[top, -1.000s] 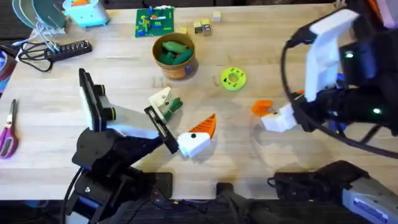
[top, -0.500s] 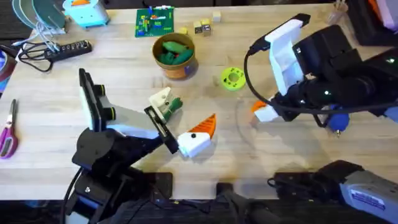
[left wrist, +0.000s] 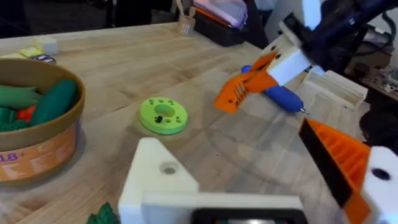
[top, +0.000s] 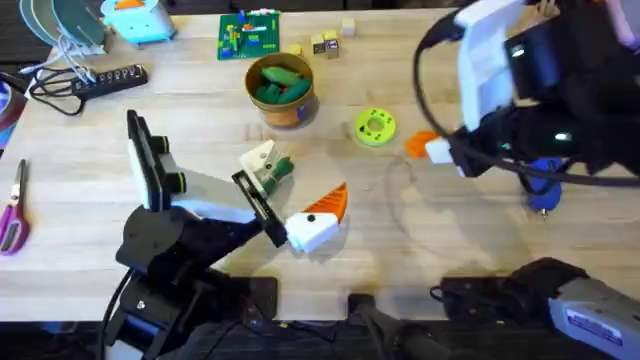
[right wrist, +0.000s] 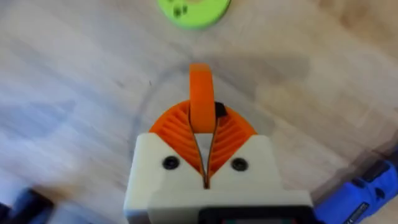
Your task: Pick up the gripper from the table and insert it into the empty holder that is missing its gripper. Then pick up a screw, insert it into the mounting hole, and use the screwdriver to tighten it. Finally, clean up the table by picking up the vegetable and placing it into the bucket.
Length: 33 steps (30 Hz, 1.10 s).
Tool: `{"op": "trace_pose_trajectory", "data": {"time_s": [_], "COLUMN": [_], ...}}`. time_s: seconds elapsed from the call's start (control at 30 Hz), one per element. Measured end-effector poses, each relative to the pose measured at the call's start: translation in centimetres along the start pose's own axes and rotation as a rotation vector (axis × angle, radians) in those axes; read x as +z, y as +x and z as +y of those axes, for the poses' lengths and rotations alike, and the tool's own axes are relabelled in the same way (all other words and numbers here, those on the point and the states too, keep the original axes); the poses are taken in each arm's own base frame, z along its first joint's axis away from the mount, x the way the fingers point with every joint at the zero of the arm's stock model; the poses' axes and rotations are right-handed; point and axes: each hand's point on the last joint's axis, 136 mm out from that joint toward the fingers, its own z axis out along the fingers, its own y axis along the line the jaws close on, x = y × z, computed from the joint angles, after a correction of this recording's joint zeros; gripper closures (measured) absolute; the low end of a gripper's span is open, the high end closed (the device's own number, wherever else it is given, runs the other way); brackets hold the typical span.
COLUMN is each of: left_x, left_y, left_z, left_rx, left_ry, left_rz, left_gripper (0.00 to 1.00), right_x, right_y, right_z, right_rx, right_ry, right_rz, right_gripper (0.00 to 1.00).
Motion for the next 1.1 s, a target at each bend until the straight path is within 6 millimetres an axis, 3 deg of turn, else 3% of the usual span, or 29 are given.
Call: {"op": "trace_pose_trajectory", "data": {"time_s": [0.2, 0.3, 0.53, 0.7, 0.9, 1.1], "left_x": [0.0, 0.0, 0.0, 0.0, 0.0, 0.0], "left_y": [0.0, 0.0, 0.0, 0.0, 0.0, 0.0], "left_z": [0.0, 0.0, 0.0, 0.0, 0.0, 0.0], "left_rx": [0.0, 0.0, 0.0, 0.001, 0.036, 0.053], "left_ry": [0.0, 0.0, 0.0, -0.001, -0.001, 0.0], "left_rz": [0.0, 0.0, 0.0, 0.001, 0.001, 0.001], "left_gripper": [0.008, 0.008, 0.009, 0.008, 0.008, 0.007], "right_x": [-4.1, -4.1, -2.0, -1.1, -0.7, -0.8], "right_y": [-6.1, -7.8, -8.7, -8.8, -8.6, -8.6], "right_z": [-0.4, 1.0, 6.9, 9.6, 11.6, 14.5], "right_rx": [0.225, 0.359, 0.539, 0.642, 0.718, 0.67], "right_ry": [-0.092, -0.25, -0.715, -0.97, -1.16, -1.252], "right_rz": [-0.339, -0.402, -0.235, -0.07, 0.099, 0.18], "right_gripper": [0.991, 0.992, 0.992, 0.992, 0.992, 0.992]}}
